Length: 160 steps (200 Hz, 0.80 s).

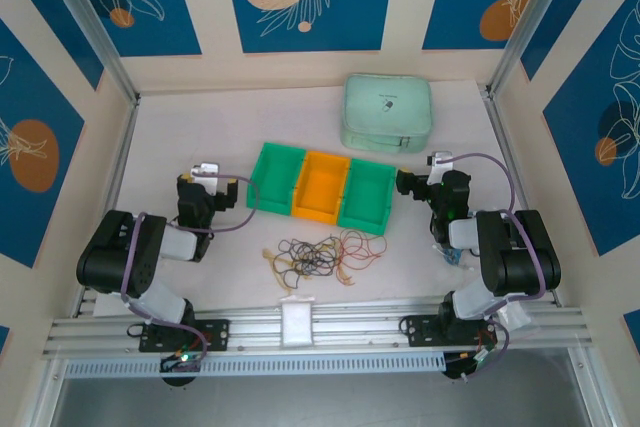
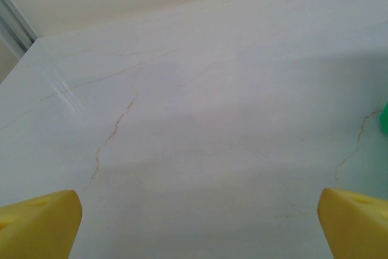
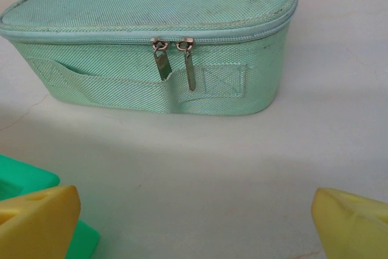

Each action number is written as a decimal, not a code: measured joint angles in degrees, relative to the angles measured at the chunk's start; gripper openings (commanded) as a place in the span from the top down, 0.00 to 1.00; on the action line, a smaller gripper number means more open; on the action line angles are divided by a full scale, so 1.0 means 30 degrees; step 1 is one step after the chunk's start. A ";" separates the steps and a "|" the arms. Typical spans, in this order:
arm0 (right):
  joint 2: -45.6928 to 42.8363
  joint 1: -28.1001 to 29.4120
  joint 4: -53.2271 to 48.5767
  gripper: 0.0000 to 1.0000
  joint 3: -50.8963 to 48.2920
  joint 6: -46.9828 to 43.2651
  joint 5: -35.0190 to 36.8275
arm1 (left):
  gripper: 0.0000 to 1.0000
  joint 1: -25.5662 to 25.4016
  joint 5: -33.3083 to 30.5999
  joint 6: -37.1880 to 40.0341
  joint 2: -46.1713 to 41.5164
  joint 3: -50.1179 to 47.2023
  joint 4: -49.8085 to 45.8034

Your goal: Untangle the cables

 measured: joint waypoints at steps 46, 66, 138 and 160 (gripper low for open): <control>0.0000 -0.0007 -0.0015 0.01 0.0015 0.0000 -0.0029 | 0.00 0.0000 0.0000 0.0000 0.0000 0.0000 0.0000; 0.0000 -0.0175 -0.0109 0.01 0.0029 0.0007 -0.0291 | 0.00 0.0000 0.0000 0.0000 0.0000 0.0000 -0.0007; -0.0845 -0.0262 -0.2229 0.18 0.0714 0.0058 -0.0641 | 0.01 0.1246 0.1996 -0.0291 -0.0007 0.0750 -0.1494; -0.3308 -0.0102 -0.6470 0.18 0.2499 0.0364 -0.0794 | 0.01 0.1246 0.1792 -0.0525 -0.0007 0.0750 -0.1581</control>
